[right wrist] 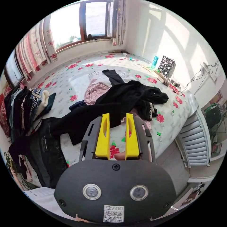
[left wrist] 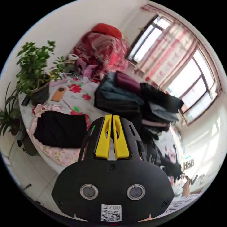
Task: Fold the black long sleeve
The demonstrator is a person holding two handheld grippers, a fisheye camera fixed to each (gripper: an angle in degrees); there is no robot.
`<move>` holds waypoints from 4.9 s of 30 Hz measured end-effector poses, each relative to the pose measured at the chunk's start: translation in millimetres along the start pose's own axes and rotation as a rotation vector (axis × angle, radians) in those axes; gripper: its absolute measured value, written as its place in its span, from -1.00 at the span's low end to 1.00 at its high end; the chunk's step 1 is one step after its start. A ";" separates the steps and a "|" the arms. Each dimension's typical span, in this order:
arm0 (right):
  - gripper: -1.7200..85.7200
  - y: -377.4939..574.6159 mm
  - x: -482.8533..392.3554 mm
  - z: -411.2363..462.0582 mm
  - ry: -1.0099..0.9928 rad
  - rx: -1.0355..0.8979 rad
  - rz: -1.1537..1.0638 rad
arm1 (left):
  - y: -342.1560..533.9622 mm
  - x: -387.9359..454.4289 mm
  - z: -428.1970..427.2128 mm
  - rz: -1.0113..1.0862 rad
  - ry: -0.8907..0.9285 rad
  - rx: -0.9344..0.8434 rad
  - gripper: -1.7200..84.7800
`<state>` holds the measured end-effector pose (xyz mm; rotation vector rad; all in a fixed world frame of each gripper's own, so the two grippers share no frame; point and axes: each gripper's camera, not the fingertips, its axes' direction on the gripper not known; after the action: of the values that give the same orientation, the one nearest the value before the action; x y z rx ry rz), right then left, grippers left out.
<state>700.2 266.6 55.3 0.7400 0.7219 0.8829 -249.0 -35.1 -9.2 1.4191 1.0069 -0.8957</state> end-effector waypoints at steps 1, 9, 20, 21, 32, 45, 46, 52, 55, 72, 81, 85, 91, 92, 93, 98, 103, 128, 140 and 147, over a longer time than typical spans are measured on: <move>-0.83 3.2 -2.9 2.1 -0.075 0.004 -0.011 | -4.2 -6.1 -3.6 -0.018 -0.015 0.020 -0.97; -0.77 136.8 -117.3 77.2 -0.476 -0.356 -0.334 | 156.6 12.7 86.6 0.249 0.068 -0.518 -0.88; -0.73 256.1 -84.6 45.1 -0.564 -0.575 -0.675 | 260.7 -12.4 -14.0 0.671 0.021 -0.789 -0.72; -0.74 260.8 -83.8 44.5 -0.570 -0.578 -0.691 | 265.7 -10.0 -10.4 0.714 0.008 -0.823 -0.72; -0.95 232.3 -34.3 -10.0 -0.839 -0.445 -0.684 | 93.1 -78.8 -72.1 0.081 0.625 -0.654 -0.97; -0.96 323.3 17.8 32.1 -0.738 -0.674 -0.754 | 138.5 -184.2 -101.4 -0.162 0.178 -0.763 -0.97; -0.95 330.4 18.3 37.3 -0.713 -0.689 -0.766 | 136.5 -183.8 -99.8 -0.148 0.166 -0.772 -0.97; -0.91 342.0 11.7 33.0 -0.619 -0.659 -0.768 | 106.2 -181.4 -92.6 -0.027 0.191 -0.801 -0.95; -0.90 346.0 3.6 -10.4 -0.525 -0.487 -0.807 | 77.8 -186.4 -118.7 -0.012 0.215 -0.698 -0.96; -0.97 406.4 -21.4 23.9 -0.472 -0.563 -0.373 | -159.1 -136.3 41.2 0.295 0.162 -0.458 -0.76; -0.97 419.1 -60.8 58.2 -0.263 -0.704 -0.390 | -211.5 -118.4 164.7 0.291 0.003 -0.533 -0.72; -0.97 413.8 -61.3 58.4 -0.255 -0.738 -0.357 | -200.1 -119.6 192.3 0.353 -0.175 -0.548 -0.80; -0.97 408.3 -30.5 16.5 -0.264 -0.605 -0.145 | -202.6 -146.8 159.8 0.289 0.014 -0.469 -0.97; -0.97 406.5 -25.6 1.8 -0.266 -0.555 -0.119 | -207.7 -152.9 136.8 0.263 0.098 -0.395 -0.97; -0.97 405.3 -23.9 -5.4 -0.265 -0.531 -0.107 | -213.8 -157.6 112.0 0.240 0.171 -0.321 -0.98; -0.97 379.7 -35.4 -54.3 -0.342 -0.334 -0.113 | -236.5 -141.6 19.3 0.264 0.488 -0.087 -0.98; -0.97 341.4 -76.6 -75.9 -0.518 -0.212 -0.204 | -201.0 -13.1 -60.9 0.630 0.938 -0.041 -0.98; -0.78 340.4 -90.2 -23.6 -0.430 -0.214 -0.268 | 296.0 36.7 160.2 1.203 0.348 -0.872 -0.73; -0.95 296.1 -111.0 -57.2 -0.434 -0.085 -0.470 | 376.9 17.0 228.8 1.335 0.186 -0.880 -0.79; -0.89 317.6 -59.2 -112.9 -0.434 0.020 -0.426 | 385.4 -3.0 249.1 1.327 0.203 -0.862 -0.79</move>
<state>454.6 382.2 263.8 0.7283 0.4730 0.3109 116.2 -288.1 105.5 1.0537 0.2945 0.6135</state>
